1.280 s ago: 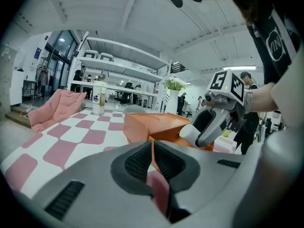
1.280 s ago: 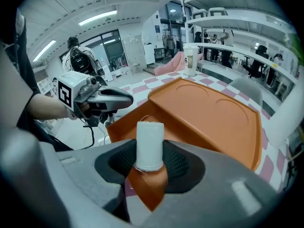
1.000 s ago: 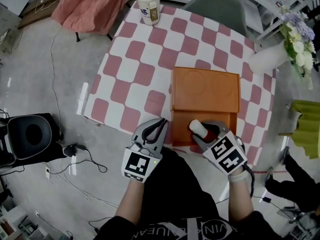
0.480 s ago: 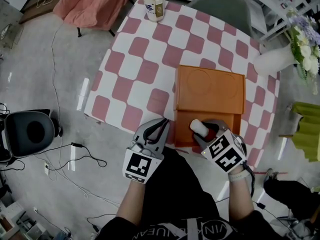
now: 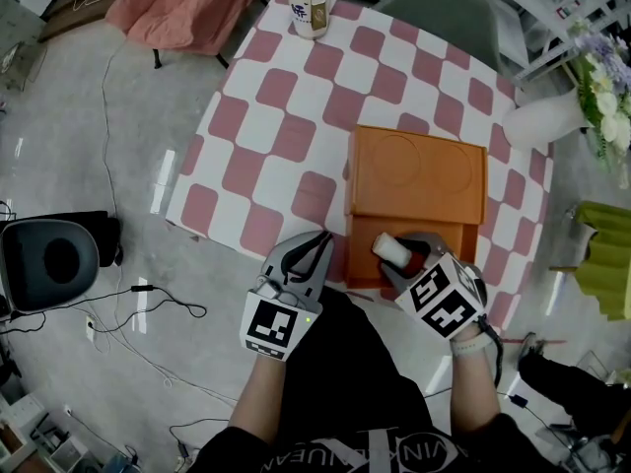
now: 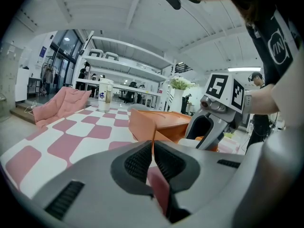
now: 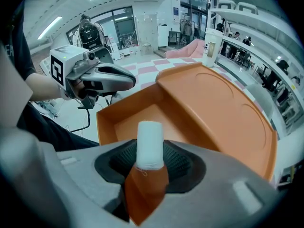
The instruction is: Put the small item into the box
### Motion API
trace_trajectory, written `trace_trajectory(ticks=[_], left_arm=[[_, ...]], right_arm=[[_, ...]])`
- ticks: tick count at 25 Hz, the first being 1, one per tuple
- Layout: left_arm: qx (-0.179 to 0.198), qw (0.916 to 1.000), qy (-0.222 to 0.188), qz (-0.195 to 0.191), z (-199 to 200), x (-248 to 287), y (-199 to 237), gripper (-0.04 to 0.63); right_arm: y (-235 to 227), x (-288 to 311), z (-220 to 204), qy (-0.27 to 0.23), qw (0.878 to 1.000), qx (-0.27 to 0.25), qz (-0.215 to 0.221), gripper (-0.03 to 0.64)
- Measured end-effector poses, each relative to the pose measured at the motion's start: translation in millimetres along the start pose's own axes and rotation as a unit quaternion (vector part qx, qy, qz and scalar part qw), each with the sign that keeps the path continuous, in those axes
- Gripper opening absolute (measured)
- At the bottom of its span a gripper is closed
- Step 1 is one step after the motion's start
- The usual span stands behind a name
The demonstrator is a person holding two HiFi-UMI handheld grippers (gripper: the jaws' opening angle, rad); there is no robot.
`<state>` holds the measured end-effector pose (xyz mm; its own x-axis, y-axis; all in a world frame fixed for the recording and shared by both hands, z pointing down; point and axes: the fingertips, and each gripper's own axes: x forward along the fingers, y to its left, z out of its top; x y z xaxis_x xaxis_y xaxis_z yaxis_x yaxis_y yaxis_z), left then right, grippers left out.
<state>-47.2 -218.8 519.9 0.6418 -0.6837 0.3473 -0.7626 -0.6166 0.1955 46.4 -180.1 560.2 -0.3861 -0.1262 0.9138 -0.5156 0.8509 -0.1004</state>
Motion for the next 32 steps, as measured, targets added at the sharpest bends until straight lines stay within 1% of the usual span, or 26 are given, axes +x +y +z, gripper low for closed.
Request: trace_trajectory(ticks=[7,15,19,23,28,30,32], left_arm=[[-0.001,1.0,0.0,0.002,0.2,-0.3,3.1,0.017],[-0.001,1.0,-0.004,-0.007,6.0,2.4,1.6,0.017],[0.004,0.9999,-0.003,-0.012,11.5,3.5,0.7,0.017],[0.006,0.9999,-0.008,-0.008,14.5,4.4,2.4,0.017],[0.008,0.9998,-0.013,-0.011,22.6,6.1,0.9,0.017],[0.011,0.9998,-0.015,-0.012,25.0,7.1,-0.7,0.017],[0.009,0.9998,-0.014,-0.014,25.7,8.1,-2.1,0.017]], right_arm=[[-0.3,-1.2,0.5,-0.008,1.0,0.003,0.001,0.169],[0.4,-12.1,7.9,-0.044,0.998,0.034,0.007,0.175],[0.9,-19.4,12.8,-0.072,0.996,0.052,0.011,0.175],[-2.1,-32.9,18.6,-0.115,0.99,0.077,0.005,0.175],[-8.6,-47.8,19.1,-0.156,0.983,0.091,-0.015,0.173],[-11.8,-54.9,19.8,-0.18,0.978,0.105,-0.021,0.157],[-14.4,-63.0,22.2,-0.21,0.97,0.124,-0.023,0.139]])
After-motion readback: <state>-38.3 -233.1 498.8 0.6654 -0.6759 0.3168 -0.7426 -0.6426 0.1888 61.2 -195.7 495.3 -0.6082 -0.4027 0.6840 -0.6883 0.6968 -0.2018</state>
